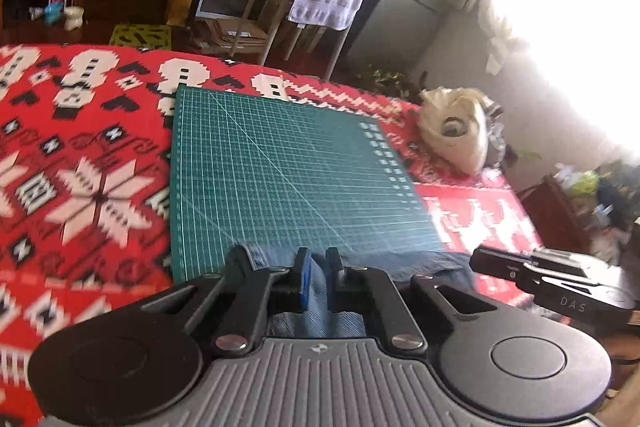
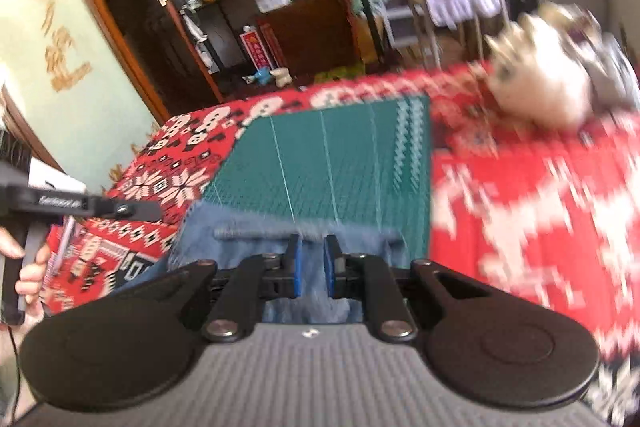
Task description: Fold clothes
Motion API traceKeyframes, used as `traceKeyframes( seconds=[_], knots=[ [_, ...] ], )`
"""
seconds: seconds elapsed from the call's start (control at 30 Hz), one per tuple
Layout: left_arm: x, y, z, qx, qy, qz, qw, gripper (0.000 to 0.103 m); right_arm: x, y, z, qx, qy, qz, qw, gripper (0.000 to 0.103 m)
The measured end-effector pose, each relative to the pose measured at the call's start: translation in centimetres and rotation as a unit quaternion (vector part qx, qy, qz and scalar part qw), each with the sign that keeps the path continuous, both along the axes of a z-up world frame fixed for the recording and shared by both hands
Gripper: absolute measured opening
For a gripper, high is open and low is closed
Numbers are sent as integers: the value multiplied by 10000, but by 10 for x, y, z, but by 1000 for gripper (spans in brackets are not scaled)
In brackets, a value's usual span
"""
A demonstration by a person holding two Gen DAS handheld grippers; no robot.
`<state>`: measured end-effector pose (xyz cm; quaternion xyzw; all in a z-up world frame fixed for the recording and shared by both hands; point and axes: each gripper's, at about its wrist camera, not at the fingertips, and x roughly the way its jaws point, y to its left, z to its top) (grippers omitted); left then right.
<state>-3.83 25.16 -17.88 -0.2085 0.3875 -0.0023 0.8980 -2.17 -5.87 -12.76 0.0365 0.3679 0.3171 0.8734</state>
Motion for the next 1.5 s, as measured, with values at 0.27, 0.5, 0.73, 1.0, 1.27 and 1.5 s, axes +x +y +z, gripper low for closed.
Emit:
traceKeyframes(
  seconds=[0.27, 0.5, 0.73, 1.0, 1.27, 1.5],
  knots=[
    [0, 0, -29, 380, 81, 13, 9992, 4, 12, 43, -39, -516, -287, 92, 9982, 11],
    [-9, 9, -38, -53, -103, 341, 9993, 4, -3, 30, -65, -781, -545, 371, 9948, 7],
    [-10, 16, -33, -172, -26, 377, 9991, 3, 1, 6, -68, -314, -149, 201, 9992, 5],
    [-8, 15, -32, -127, 42, 378, 9992, 3, 0, -34, -79, 510, 521, -518, 9960, 0],
    [-4, -1, -20, 227, 30, 347, 9991, 3, -8, -41, -55, 415, 106, -823, 9957, 2],
    [3, -5, -26, 241, -14, 254, 9994, 5, 7, -7, -51, -26, -370, -592, 9976, 2]
  ],
)
